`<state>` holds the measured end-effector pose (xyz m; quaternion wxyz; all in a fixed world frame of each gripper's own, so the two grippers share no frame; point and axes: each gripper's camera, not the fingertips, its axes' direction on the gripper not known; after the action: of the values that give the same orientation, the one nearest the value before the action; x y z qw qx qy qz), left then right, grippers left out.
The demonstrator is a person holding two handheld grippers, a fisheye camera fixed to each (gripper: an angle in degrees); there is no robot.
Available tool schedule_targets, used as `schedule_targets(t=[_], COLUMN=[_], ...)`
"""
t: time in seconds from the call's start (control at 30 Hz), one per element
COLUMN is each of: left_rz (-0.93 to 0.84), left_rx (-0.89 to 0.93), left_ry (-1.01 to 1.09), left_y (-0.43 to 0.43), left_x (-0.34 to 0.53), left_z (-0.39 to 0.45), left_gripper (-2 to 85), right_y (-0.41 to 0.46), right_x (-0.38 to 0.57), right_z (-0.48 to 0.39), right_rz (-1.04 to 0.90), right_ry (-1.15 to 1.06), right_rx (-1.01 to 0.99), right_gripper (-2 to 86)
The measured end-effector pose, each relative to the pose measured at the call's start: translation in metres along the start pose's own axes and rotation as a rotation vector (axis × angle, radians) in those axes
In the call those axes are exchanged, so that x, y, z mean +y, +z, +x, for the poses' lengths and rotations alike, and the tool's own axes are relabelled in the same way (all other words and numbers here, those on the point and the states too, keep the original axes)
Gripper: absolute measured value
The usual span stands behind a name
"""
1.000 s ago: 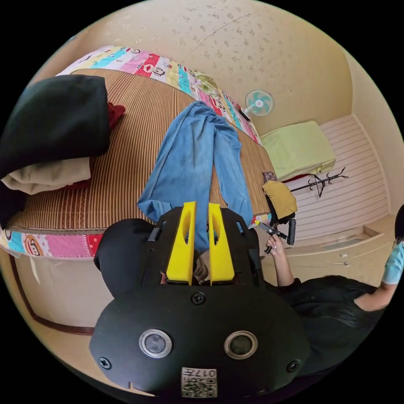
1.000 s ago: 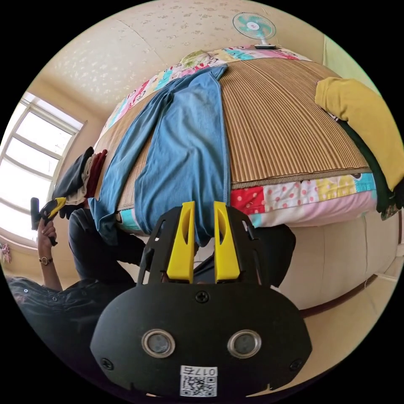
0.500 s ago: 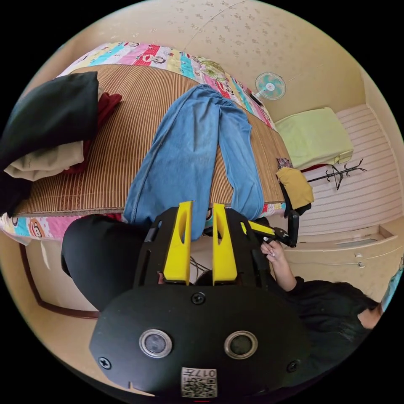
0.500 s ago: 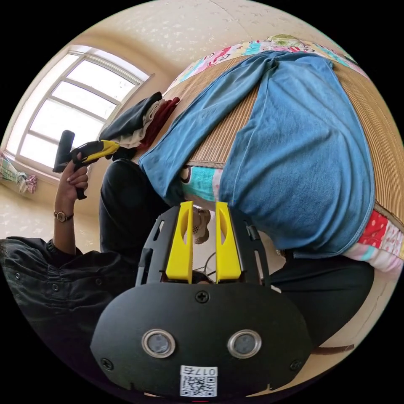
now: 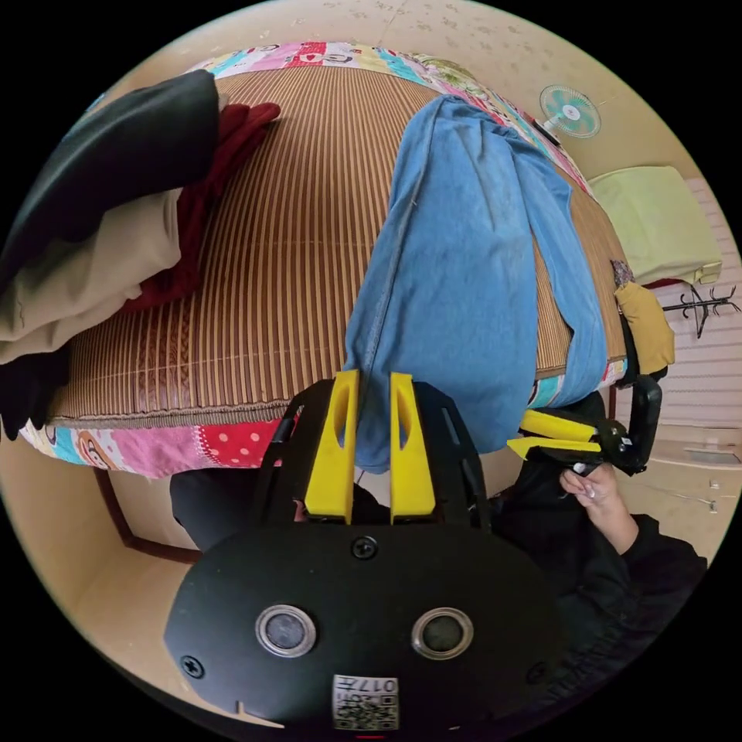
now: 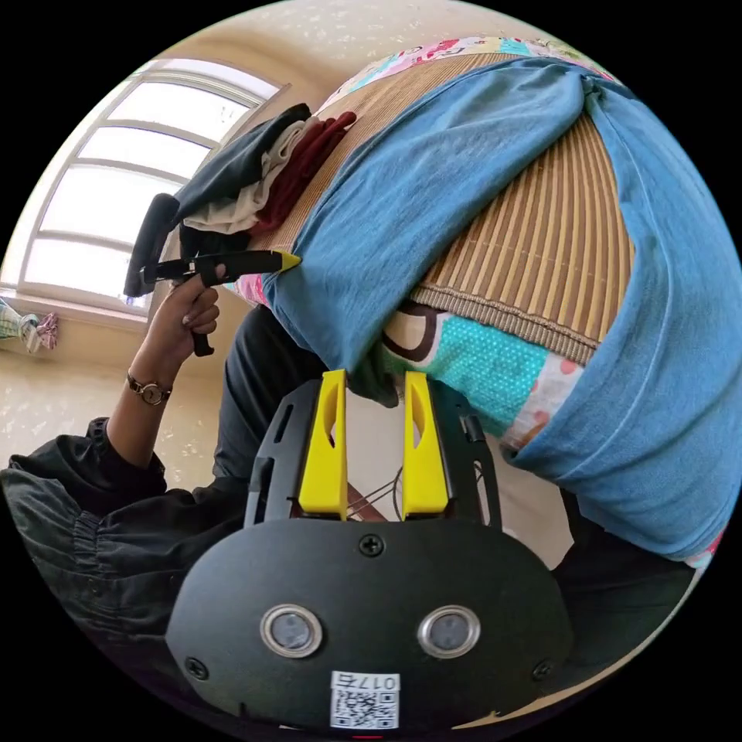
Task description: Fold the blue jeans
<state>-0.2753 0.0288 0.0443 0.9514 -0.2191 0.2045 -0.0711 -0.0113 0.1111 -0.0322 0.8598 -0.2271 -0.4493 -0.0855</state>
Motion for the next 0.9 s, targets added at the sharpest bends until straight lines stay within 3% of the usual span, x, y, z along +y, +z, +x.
schedule_targets(t=[0.07, 0.1, 0.17, 0.23, 0.3, 0.47, 0.57, 0.7, 0.8, 0.9], left_rz=[-0.024, -0.030, 0.002, 0.122, 0.164, 0.041, 0.140, 0.328, 0.337, 0.334], left_rx=[0.046, 0.110, 0.337, 0.770, 0.941, 0.566, 0.551, 0.405, 0.310, 0.287], left_ry=[0.050, 0.070, 0.117, 0.146, 0.096, -0.025, -0.098, -0.203, -0.201, -0.100], left_y=[0.002, 0.001, -0.008, -0.019, -0.011, 0.030, 0.025, -0.008, -0.017, -0.019], left_x=[0.003, 0.007, 0.017, 0.039, 0.057, 0.091, 0.112, 0.142, 0.146, 0.139], left_z=[-0.004, -0.011, -0.026, -0.056, -0.083, -0.115, -0.130, -0.151, -0.149, -0.121], left_gripper=[3.9, 2.8, 1.5, 0.4, 0.0, -0.8, -0.7, 1.2, 3.3, 4.1], right_y=[0.001, -0.006, -0.026, -0.049, -0.065, -0.028, -0.054, -0.123, -0.163, -0.172], right_x=[0.000, 0.004, 0.017, 0.035, 0.061, 0.079, 0.093, 0.117, 0.139, 0.152], right_z=[-0.006, -0.010, -0.015, -0.020, -0.029, -0.016, -0.012, 0.028, 0.063, 0.086], right_rz=[-0.008, -0.010, 0.031, 0.075, 0.089, -0.060, 0.044, 0.280, 0.400, 0.393], right_ry=[-0.039, -0.103, -0.145, -0.191, -0.269, -0.134, -0.088, 0.138, 0.347, 0.428], right_rx=[0.046, -0.026, -0.145, -0.199, -0.167, 0.039, 0.072, 0.213, 0.376, 0.423], right_gripper=[6.8, 4.0, 3.0, 2.5, 2.3, 3.6, 5.8, 7.8, 8.7, 9.9])
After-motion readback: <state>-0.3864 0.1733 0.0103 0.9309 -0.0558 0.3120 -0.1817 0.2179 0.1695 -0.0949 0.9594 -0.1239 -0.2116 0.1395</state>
